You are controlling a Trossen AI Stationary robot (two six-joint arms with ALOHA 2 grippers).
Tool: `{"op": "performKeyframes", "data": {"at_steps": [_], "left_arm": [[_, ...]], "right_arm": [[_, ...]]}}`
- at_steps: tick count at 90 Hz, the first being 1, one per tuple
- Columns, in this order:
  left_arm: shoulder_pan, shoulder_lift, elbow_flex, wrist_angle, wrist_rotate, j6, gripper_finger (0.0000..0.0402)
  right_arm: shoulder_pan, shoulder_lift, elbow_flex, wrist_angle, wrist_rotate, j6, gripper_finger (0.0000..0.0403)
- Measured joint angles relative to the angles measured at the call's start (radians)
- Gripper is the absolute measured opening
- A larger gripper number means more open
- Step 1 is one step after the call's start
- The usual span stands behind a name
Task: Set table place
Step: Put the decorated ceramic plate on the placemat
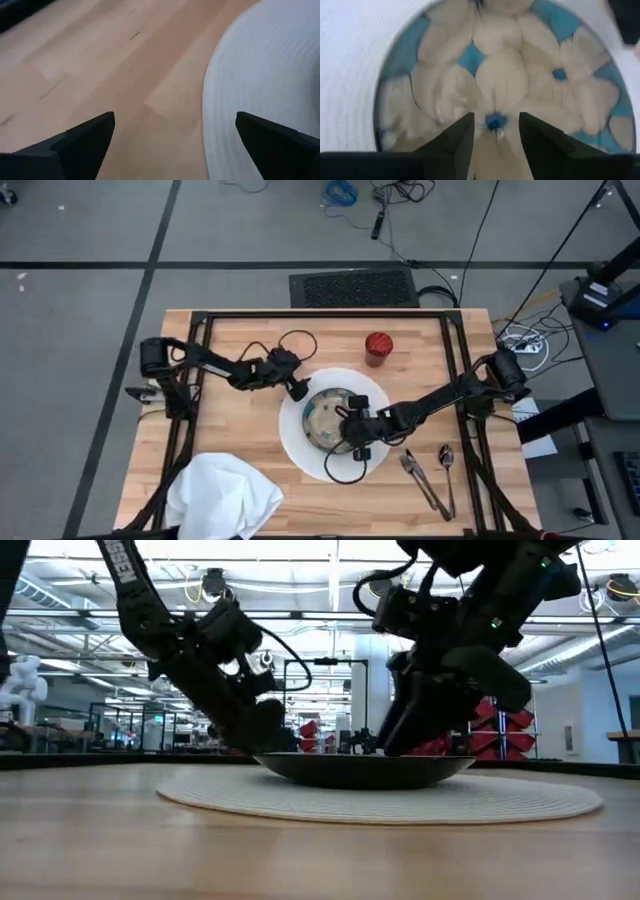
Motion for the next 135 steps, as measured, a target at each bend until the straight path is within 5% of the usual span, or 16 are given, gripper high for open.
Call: {"op": "performKeyframes", "data": {"at_steps": [21,43,135], "left_arm": [[0.003,0.114,0.043,0.08,-0.016,-0.014,0.04],[0.013,0.117,0.044,0.067,-0.043,-0.011,0.04],[0.036,0.12,0.04,0.047,-0.063,-0.009,0.04]], "right_arm": [[-0.06,0.073,0.0,0.174,-0.003,-0.092,0.0144],[-0.061,0.111,0.0,0.237,-0.134,-0.089,0.0144],[-0.044,0.112,0.0,0.248,-0.319,0.039,0.0144]]}}
